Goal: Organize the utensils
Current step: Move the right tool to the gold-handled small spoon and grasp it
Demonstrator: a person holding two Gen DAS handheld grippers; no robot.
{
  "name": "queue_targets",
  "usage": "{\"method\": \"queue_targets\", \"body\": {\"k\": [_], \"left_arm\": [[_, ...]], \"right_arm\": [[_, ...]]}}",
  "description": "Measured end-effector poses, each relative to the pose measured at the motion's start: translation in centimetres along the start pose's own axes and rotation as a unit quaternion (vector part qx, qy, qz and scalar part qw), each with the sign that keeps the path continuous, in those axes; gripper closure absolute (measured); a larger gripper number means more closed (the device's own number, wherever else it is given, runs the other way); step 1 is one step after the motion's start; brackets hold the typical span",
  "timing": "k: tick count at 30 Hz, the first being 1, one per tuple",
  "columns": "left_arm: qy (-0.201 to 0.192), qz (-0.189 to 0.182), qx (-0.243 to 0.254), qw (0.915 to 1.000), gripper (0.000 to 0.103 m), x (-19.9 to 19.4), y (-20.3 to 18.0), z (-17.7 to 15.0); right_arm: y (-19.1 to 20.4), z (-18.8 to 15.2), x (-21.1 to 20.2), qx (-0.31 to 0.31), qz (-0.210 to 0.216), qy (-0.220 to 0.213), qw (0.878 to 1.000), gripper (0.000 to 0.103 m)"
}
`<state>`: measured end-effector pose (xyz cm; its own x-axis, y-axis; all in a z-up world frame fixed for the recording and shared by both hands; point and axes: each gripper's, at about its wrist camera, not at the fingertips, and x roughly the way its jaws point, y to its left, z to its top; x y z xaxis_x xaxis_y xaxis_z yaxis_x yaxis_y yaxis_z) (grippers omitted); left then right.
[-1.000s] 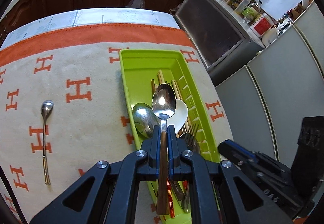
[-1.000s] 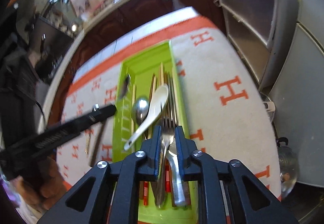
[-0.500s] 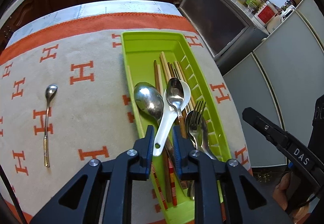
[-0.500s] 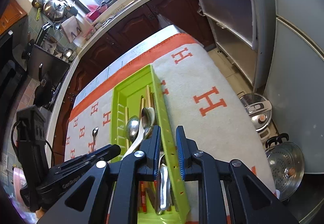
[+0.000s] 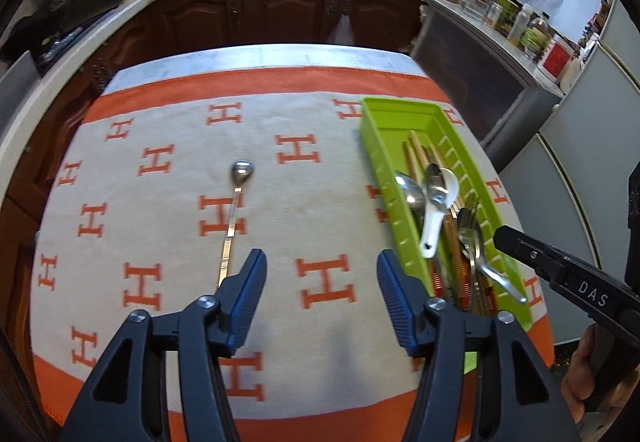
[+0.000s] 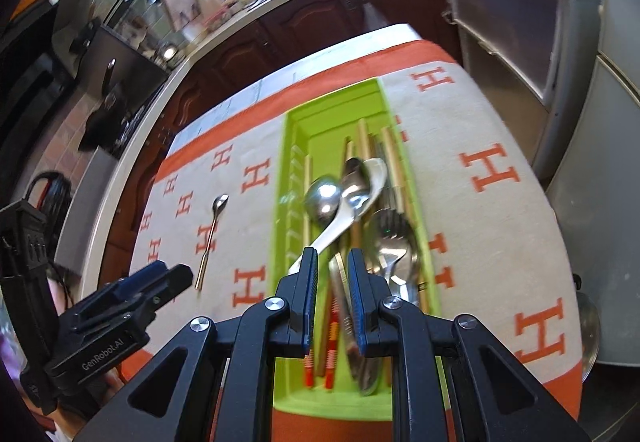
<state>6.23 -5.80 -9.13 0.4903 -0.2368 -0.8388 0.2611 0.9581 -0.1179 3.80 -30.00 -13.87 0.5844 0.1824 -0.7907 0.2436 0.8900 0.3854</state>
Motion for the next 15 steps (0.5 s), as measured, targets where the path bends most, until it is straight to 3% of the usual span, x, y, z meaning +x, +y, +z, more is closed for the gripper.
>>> {"method": "queue_targets", "body": {"k": [8, 15], "left_arm": [[-0.036, 0.039, -0.016, 0.9985, 0.024, -2.4, 4.2, -1.8], [-0.037, 0.051, -0.057, 0.9964, 0.02, -2.5, 8.7, -2.7]], "right_arm": [[4.7, -1.2, 0.3, -0.036, 0.009, 0.017, 0.999, 0.088], [9.4, -1.8, 1.8, -0.071, 0.006, 0.04, 0.997, 0.086]]}}
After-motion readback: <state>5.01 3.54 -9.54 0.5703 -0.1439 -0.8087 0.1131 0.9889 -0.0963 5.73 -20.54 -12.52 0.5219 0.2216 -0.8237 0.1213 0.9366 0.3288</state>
